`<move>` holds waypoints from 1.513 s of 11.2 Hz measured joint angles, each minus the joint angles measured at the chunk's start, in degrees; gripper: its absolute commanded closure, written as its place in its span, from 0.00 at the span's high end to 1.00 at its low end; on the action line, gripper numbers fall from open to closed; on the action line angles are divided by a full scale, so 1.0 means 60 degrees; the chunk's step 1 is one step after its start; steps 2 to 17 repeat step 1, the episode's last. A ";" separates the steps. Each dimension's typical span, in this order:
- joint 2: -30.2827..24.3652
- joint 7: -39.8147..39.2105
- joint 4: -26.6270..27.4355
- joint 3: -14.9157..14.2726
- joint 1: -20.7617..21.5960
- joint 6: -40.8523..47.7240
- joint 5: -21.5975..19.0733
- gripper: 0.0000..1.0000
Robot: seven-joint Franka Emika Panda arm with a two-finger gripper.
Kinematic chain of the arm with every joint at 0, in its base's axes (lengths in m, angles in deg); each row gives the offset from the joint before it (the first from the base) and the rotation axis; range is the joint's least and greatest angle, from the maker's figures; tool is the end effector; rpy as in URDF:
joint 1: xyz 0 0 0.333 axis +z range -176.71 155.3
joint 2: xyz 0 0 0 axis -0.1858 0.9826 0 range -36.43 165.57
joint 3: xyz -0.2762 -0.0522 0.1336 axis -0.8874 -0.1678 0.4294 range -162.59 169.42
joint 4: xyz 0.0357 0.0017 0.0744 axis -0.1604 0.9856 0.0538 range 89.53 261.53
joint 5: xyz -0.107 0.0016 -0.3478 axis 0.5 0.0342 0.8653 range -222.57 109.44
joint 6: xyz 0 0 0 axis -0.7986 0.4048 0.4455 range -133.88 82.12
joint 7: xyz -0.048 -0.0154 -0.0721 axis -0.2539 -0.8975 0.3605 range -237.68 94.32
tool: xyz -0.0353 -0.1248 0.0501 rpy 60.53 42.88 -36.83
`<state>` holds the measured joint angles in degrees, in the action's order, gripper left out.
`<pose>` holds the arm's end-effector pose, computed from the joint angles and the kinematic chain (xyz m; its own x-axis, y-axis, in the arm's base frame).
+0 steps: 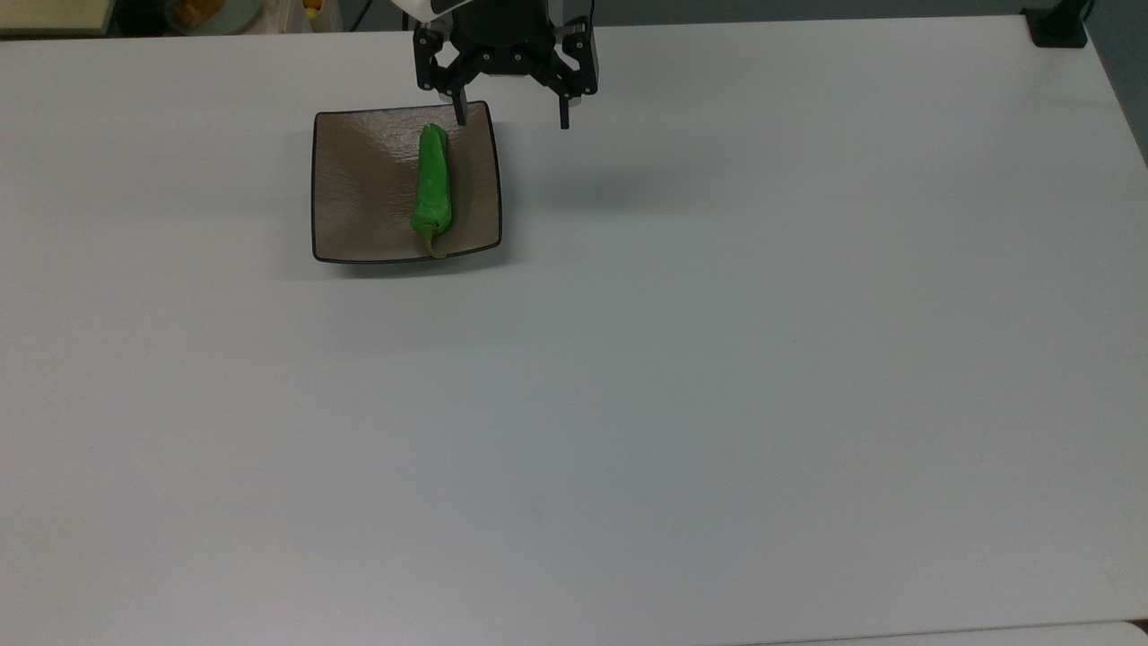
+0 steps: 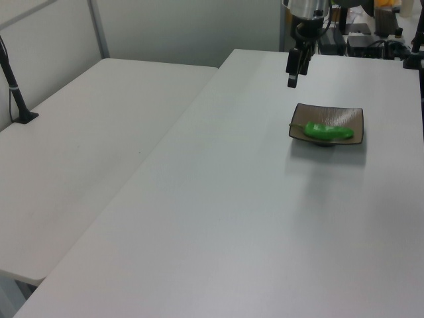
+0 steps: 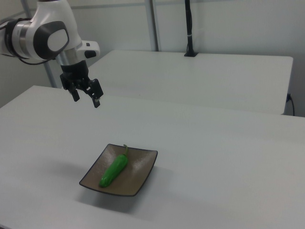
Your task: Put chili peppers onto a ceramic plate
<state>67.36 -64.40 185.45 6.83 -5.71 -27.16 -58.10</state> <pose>0.5561 0.0845 0.5126 0.9956 0.0104 0.0927 0.0143 -0.9990 -0.0412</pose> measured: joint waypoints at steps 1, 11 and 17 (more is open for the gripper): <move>-0.0044 0.0000 0.0050 0.0000 0.0004 0.0000 0.0000 1.00; -0.0044 0.0000 0.0050 0.0000 0.0004 0.0000 0.0000 1.00; -0.0044 0.0000 0.0050 0.0000 0.0004 0.0000 0.0000 1.00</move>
